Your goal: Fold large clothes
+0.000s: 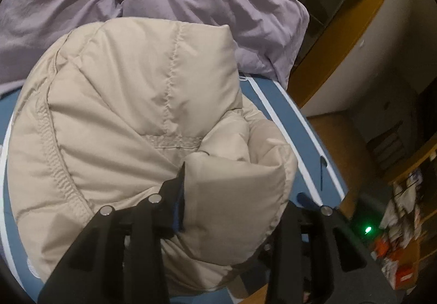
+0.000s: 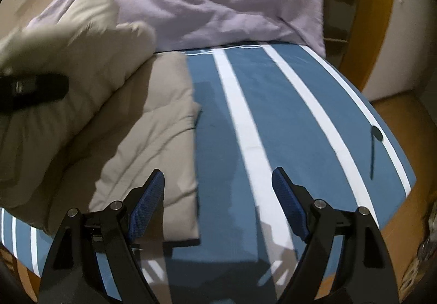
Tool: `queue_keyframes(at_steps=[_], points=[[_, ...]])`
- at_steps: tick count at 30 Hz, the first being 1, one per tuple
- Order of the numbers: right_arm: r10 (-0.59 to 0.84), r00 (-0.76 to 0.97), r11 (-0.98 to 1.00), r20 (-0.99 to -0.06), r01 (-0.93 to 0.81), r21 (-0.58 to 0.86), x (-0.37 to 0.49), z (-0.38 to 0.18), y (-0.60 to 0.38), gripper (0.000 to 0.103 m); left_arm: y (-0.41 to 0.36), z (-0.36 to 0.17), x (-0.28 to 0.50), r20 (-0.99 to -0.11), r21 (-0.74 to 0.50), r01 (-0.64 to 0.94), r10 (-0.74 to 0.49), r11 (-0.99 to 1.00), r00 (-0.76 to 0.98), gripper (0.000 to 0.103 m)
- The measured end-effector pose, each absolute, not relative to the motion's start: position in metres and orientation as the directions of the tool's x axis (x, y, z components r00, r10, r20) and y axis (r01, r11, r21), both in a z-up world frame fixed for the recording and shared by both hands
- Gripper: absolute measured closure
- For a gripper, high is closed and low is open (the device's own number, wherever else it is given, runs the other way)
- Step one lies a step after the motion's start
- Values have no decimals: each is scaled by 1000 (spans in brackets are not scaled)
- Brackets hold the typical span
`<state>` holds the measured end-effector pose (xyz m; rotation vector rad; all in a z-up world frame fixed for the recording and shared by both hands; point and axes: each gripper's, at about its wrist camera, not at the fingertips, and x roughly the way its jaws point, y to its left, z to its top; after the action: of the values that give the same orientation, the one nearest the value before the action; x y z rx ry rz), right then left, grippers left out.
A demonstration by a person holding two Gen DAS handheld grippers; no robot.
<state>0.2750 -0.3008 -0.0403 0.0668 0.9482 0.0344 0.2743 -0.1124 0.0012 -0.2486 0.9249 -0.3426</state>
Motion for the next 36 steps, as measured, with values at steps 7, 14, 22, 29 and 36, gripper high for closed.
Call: queue_keyframes(at_steps=[7,14,22,29,36], points=[[54,595,996,-802,21,83,275,-35,-312,20,-109,26,269,-717,-335,213,-396,918,574,29],[67,619,995,-782,14,96,278,-26,-316,20,-80,60,264,-680,-308,171,-343,936,649,23],[84,636,995,-767,-7,103,279,-19,-309,20,-21,61,266,-696,-249,6,-183,969,694,23],[100,634,993,-767,-21,112,281,-17,-307,20,23,38,279,-739,-207,-130,-68,970,670,23],[104,627,993,-772,-17,120,285,-18,-309,20,34,2,287,-777,-243,-175,-84,954,623,22]])
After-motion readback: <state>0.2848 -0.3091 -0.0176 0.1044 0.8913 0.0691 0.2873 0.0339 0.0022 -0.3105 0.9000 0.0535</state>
